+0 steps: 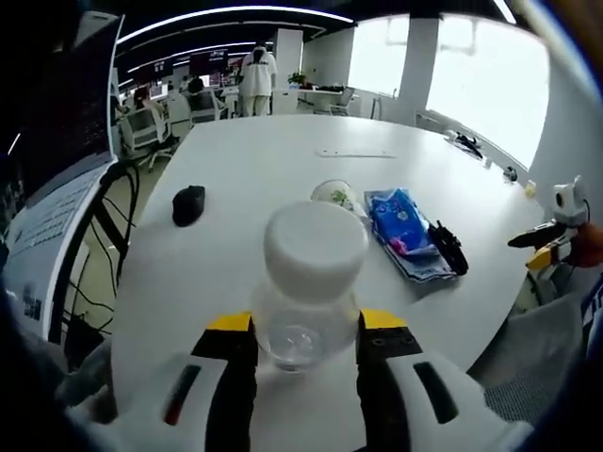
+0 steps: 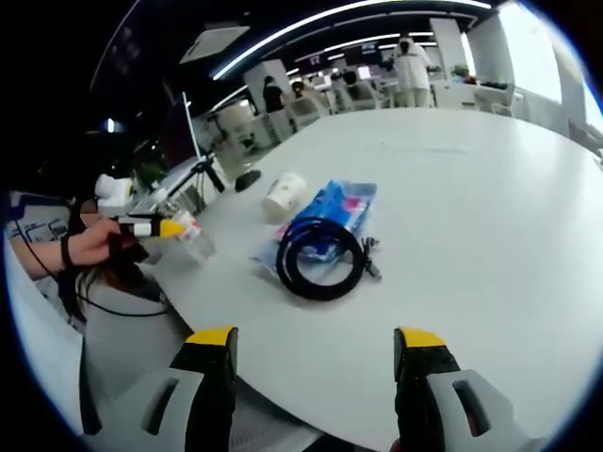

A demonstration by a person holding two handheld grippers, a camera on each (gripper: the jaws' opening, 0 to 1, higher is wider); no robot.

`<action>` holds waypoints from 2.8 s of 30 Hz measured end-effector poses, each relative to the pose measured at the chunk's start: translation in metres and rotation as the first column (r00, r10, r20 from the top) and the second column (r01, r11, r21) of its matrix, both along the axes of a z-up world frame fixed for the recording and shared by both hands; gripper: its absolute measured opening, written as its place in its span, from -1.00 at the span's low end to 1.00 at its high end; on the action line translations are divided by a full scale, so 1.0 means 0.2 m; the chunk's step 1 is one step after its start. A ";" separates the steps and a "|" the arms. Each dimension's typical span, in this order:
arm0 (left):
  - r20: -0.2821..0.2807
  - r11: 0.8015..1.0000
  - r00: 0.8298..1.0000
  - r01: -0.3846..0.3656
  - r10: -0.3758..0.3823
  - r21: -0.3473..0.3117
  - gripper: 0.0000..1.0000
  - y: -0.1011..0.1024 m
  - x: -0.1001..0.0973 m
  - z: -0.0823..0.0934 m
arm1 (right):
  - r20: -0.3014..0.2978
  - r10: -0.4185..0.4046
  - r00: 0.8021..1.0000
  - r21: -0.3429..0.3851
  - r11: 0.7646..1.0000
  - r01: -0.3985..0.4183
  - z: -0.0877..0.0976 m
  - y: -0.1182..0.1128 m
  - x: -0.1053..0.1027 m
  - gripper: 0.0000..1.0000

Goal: Arrange the tabletop items into an orderly group along one side of the table until the central work area is clear of visible clutter.

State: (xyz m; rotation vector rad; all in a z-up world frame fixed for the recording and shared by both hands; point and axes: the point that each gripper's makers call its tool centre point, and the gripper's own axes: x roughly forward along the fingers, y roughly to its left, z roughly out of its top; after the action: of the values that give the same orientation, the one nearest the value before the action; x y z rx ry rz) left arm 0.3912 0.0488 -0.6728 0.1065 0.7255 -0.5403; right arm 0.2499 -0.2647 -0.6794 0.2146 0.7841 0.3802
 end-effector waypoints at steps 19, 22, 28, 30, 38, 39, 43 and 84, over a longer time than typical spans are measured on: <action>0.027 0.995 0.994 -0.103 0.103 -0.013 -0.21 -0.04 0.38 0.02 | -0.002 -0.023 1.000 -0.010 1.000 0.023 0.01 -0.05 -0.03 0.37; 0.030 0.994 0.994 -0.104 0.104 -0.015 -0.21 -0.05 0.44 0.02 | -0.005 -0.028 1.000 -0.011 1.000 0.028 0.01 -0.06 -0.05 0.37; 0.036 0.994 0.994 -0.106 0.107 -0.021 -0.21 -0.10 0.53 0.03 | -0.013 -0.038 0.999 -0.012 0.999 0.038 0.00 -0.07 -0.06 0.37; 0.035 0.994 0.994 -0.104 0.105 -0.022 -0.21 -0.12 0.55 0.04 | -0.013 -0.041 0.999 -0.013 0.999 0.041 0.00 -0.07 -0.07 0.37; 0.037 0.993 0.993 -0.111 0.112 -0.031 -0.21 -0.17 0.64 0.04 | -0.015 -0.048 0.999 -0.014 0.999 0.048 0.00 -0.08 -0.07 0.36; 0.036 0.993 0.993 -0.113 0.114 -0.031 -0.21 -0.18 0.65 0.04 | -0.016 -0.049 0.999 -0.014 0.999 0.049 -0.01 -0.08 -0.07 0.36; 0.037 0.993 0.992 -0.116 0.117 -0.031 -0.20 -0.19 0.69 0.04 | -0.017 -0.053 0.998 -0.015 0.999 0.052 0.00 -0.08 -0.08 0.36; -0.017 0.971 0.980 -0.199 0.198 -0.132 -0.02 -0.07 0.50 0.06 | -0.019 -0.054 0.998 0.006 0.998 0.055 -0.03 -0.05 -0.09 0.36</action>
State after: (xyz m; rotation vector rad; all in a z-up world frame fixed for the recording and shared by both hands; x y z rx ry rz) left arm 0.4915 0.0340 -0.6598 -0.0912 0.6933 -0.3956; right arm 0.2311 -0.2752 -0.6863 0.2453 0.7939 0.3296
